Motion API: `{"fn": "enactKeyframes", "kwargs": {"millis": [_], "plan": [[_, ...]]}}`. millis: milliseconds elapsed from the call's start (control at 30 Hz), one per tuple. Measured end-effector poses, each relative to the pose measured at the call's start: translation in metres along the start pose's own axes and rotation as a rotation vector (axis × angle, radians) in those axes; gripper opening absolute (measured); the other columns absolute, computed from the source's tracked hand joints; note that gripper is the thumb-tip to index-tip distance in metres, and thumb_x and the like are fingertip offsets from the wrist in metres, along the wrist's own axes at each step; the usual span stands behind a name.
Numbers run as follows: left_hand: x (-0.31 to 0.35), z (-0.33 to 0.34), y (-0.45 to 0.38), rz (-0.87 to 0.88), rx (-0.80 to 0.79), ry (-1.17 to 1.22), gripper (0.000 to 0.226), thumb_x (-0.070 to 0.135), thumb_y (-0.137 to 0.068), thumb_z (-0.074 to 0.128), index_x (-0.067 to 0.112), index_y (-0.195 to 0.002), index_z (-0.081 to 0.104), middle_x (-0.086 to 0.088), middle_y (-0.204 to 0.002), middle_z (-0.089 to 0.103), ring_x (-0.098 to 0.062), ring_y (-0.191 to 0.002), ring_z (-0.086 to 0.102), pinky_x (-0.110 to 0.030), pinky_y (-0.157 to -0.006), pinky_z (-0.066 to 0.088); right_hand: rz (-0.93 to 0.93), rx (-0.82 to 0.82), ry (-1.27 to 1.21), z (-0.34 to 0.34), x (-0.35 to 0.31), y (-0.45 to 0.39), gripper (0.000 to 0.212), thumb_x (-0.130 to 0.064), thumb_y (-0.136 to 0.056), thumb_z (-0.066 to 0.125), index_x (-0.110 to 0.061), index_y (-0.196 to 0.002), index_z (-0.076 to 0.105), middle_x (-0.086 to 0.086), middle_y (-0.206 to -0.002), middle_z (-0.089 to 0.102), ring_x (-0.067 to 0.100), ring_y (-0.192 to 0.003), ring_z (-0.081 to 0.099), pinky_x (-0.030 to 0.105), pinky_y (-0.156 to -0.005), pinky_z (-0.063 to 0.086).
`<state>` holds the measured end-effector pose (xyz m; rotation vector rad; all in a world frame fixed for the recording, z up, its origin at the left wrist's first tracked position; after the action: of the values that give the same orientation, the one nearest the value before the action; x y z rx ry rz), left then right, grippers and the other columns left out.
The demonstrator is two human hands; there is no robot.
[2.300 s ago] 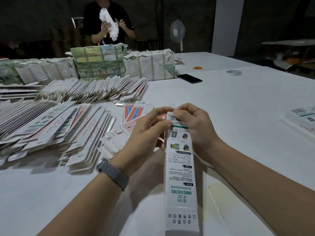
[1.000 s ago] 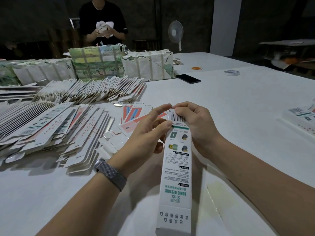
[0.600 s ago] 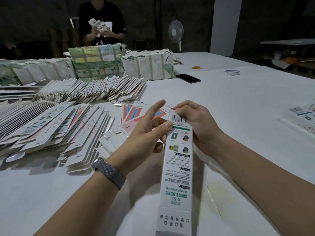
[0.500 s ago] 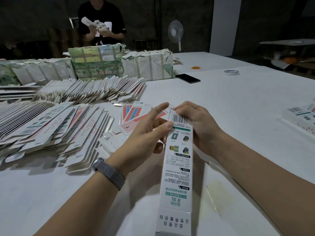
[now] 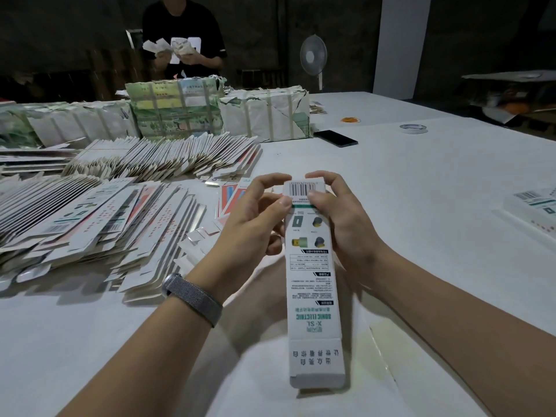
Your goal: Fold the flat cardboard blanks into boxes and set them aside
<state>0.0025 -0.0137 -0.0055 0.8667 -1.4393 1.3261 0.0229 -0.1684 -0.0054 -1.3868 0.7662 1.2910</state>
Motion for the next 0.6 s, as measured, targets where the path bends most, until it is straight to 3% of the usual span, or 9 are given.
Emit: {"fn": "enactKeyframes", "kwargs": {"millis": [133,367,600], "plan": [[0.0017,-0.0011,0.0006,0.024,0.004,0.004,0.023,0.008,-0.106,0.048,0.025,-0.119,0.058,-0.007,-0.09,0.058,-0.015,-0.064,0.048,-0.019,-0.044,0.035,-0.065,-0.004,-0.039,-0.0017,-0.001,0.0007,0.026,-0.01,-0.1,0.053,-0.029,-0.117,0.048,0.015,-0.098,0.065,0.028,-0.077,0.07,0.04,-0.071,0.061],[0.0008,0.0011,0.0013,0.013,-0.001,0.01,0.022,0.01,-0.106,0.047,0.026,-0.118,0.058,-0.001,-0.084,0.06,-0.027,-0.074,0.044,-0.019,-0.045,0.034,-0.077,0.0,-0.065,-0.0029,-0.0002,0.0002,0.019,-0.006,-0.099,0.055,-0.023,-0.106,0.051,0.02,-0.095,0.063,0.03,-0.075,0.068,0.043,-0.068,0.058],[0.0029,0.0038,0.0034,-0.002,0.028,-0.005,0.022,0.012,-0.106,0.047,0.026,-0.119,0.057,-0.013,-0.097,0.058,-0.031,-0.083,0.048,-0.019,-0.046,0.035,-0.049,0.001,-0.108,-0.0029,0.0018,-0.0003,0.019,-0.007,-0.099,0.056,-0.023,-0.108,0.051,0.013,-0.09,0.065,0.027,-0.073,0.068,0.039,-0.066,0.059]]}}
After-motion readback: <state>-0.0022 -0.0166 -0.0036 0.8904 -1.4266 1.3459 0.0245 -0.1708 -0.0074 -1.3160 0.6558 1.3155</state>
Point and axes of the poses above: each hand's wrist, its own y-axis away from the middle knuckle, its own z-axis out of the palm, x = y × z, the point moved 1 cm from there along -y, towards the middle knuckle
